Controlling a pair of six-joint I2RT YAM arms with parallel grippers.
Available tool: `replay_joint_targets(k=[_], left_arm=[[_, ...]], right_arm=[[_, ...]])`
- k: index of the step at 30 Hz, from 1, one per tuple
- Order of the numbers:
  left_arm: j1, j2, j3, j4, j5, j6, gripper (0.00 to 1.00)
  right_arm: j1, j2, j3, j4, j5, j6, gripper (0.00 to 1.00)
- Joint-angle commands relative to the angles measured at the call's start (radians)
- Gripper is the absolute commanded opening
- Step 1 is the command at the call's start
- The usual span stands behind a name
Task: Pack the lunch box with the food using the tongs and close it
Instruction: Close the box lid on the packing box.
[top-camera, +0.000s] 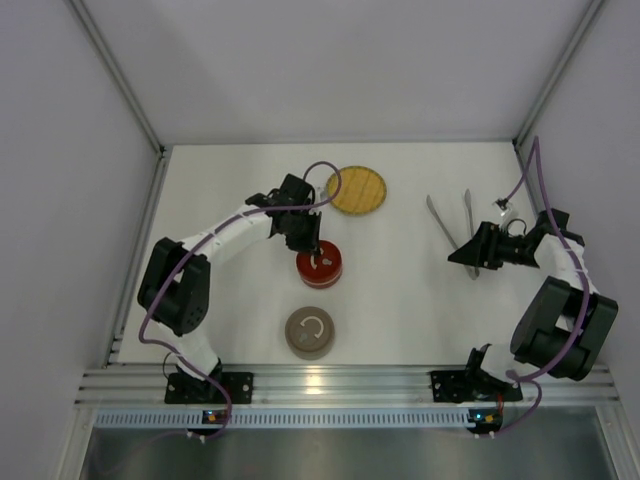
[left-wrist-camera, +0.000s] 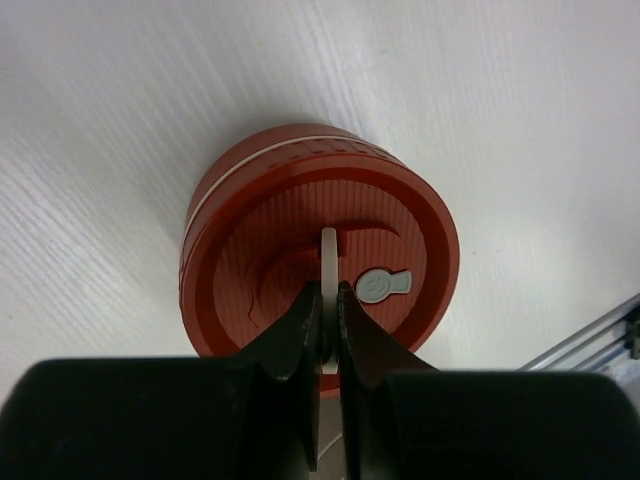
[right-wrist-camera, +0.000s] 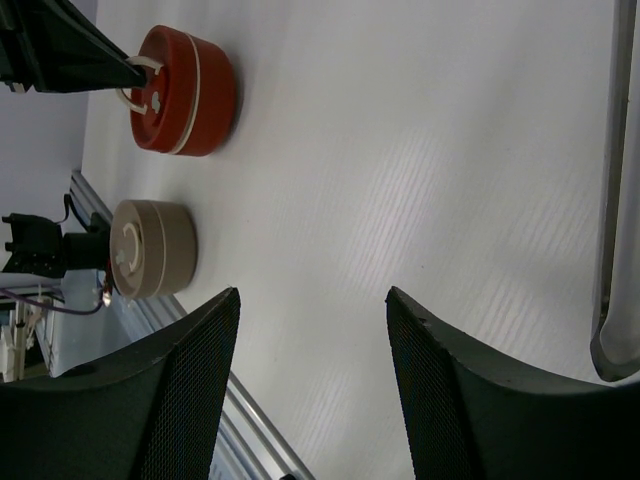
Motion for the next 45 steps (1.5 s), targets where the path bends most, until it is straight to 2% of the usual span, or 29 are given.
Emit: replay_joint_targets(k=[1,6,11,17,18,20,24,26,33,39,45], left_arm=[[-0.017,-0.037,-0.064,0.023,-0.094,0.061,0.00],[-0.033,0.026,-0.176,0.078,-0.183,0.126,0.00],[-0.051,0.038,-0.205,0.111,-0.248,0.197,0.00],[-0.160,-0.002,-0.237,0.138,-0.268,0.381,0.00],[-0.195,0.000,-0.234,0.137,-0.310,0.399,0.00],[-0.217,0.017,-0.227,0.117,-0.283,0.473,0.00],[-0.219,0.081,-0.199,0.021,-0.089,0.628,0.00],[-0.219,0.115,-0.185,-0.022,-0.047,0.723,0.00],[-0.240,0.132,-0.176,-0.110,-0.022,0.941,0.00],[-0.306,0.118,-0.159,-0.161,0.016,1.010,0.00],[-0.370,0.101,-0.135,-0.201,0.056,1.016,0.00]], right_arm=[[-0.016,0.006,0.034,-0.012,-0.028,-0.026,0.60],[-0.016,-0.003,0.032,-0.010,-0.025,-0.023,0.60],[-0.016,-0.002,0.032,-0.007,-0.025,-0.020,0.60],[-0.016,-0.005,0.031,-0.004,-0.024,-0.017,0.60],[-0.016,-0.005,0.031,-0.004,-0.024,-0.017,0.60],[-0.016,-0.003,0.031,-0.003,-0.024,-0.018,0.60],[-0.016,-0.008,0.031,-0.006,-0.022,-0.017,0.60],[-0.016,-0.011,0.031,-0.006,-0.021,-0.017,0.60],[-0.016,-0.002,0.032,-0.006,-0.022,-0.018,0.60],[-0.016,-0.005,0.032,-0.006,-0.021,-0.018,0.60],[-0.016,-0.006,0.032,-0.006,-0.019,-0.018,0.60]])
